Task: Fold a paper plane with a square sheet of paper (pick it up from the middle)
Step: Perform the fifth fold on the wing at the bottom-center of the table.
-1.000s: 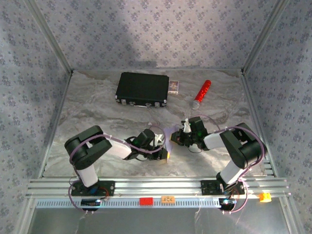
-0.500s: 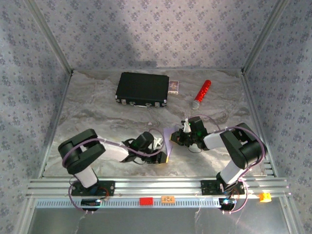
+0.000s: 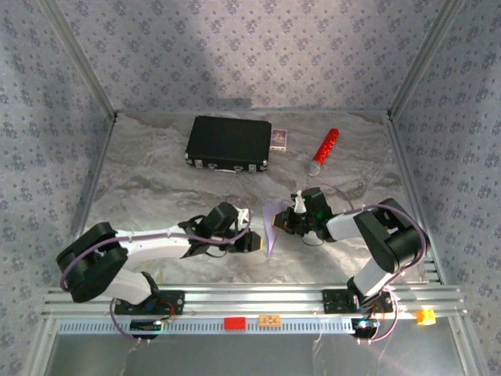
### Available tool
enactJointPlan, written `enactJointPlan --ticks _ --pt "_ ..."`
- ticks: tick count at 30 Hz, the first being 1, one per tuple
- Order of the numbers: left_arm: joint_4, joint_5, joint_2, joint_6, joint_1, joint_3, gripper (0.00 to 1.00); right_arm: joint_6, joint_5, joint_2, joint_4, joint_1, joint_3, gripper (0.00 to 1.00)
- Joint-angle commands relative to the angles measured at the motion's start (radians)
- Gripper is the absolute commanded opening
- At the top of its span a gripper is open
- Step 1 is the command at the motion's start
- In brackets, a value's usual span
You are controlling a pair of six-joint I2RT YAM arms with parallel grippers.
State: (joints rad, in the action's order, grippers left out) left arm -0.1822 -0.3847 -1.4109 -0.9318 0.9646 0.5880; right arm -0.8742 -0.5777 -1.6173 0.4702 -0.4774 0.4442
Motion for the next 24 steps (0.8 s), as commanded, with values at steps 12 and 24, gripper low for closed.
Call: enactJointPlan --ticks 12,24 --pt "-0.085 -0.112 -0.301 0.021 -0.013 0.236 0.15 -0.005 0.108 -0.064 -0.099 -0.015 -0.014 0.08" --pt "-0.014 -0.13 -0.415 0.06 -0.013 0.289 0.14 -0.004 0.107 -0.056 -0.107 -0.014 -0.013 0.08"
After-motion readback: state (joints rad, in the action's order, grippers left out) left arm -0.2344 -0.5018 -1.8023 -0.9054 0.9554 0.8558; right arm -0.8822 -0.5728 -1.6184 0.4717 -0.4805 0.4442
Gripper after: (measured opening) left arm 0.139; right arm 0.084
